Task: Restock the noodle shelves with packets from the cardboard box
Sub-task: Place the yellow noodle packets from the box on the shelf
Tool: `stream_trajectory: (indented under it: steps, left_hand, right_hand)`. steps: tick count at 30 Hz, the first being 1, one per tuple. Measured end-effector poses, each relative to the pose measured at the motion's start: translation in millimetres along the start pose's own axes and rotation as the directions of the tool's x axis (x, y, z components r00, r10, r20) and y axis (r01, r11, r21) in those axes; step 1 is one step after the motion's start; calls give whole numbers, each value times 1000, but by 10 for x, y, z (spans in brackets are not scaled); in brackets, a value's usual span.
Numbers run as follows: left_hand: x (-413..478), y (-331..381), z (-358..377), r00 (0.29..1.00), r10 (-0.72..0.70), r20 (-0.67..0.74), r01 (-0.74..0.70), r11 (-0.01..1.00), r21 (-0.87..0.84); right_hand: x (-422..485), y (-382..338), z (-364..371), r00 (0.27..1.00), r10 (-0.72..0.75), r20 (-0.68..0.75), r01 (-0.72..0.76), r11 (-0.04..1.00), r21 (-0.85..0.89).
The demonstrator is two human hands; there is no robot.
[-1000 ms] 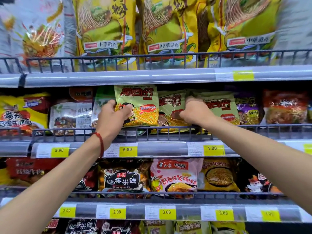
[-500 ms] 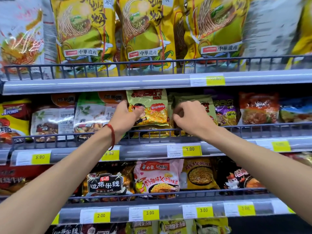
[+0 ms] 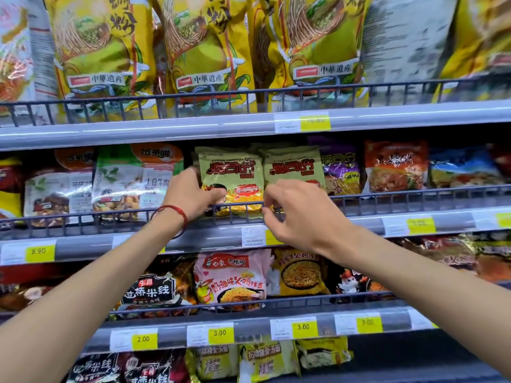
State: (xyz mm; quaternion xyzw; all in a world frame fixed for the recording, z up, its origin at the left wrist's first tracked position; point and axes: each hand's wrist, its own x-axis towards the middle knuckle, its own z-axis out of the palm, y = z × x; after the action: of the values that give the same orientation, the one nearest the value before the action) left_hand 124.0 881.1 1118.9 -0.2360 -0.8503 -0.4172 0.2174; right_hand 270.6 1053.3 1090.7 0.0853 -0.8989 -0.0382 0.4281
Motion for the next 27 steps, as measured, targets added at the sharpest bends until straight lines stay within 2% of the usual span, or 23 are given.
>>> stream_trajectory:
  steps: [3, 7, 10, 15, 19, 24, 27]
  left_hand:
    - [-94, -1, 43, 992, 33, -125, -25, 997, 69]
    - [-319, -56, 97, 950, 205, -234, -177, 975, 135]
    - [-588, -162, 57, 903, 352, -246, -307, 930, 205]
    - [-1190, -462, -214, 893, 446, -61, -384, 826, 413]
    - [-1655, -932, -519, 904, 416, 94, -386, 706, 594]
    - [-2260, -1674, -894, 909, 336, 248, -413, 636, 652]
    - [-2652, -2142, -1131, 912, 292, 286, -409, 651, 639]
  right_hand:
    - [-78, 16, 26, 1000, -13, 23, 12, 999, 45]
    - [-172, -34, 70, 999, -15, 37, 11, 993, 116]
    - [-244, -179, 119, 997, -18, 69, 9, 991, 131]
    - [-393, -620, 266, 987, 16, 161, -40, 989, 146]
    - [-613, -1187, 463, 975, 20, 221, -54, 988, 147]
    - [-961, -2165, 772, 956, 3, 292, -54, 985, 166]
    - [-1201, -2790, 989, 943, 9, 334, -76, 979, 189]
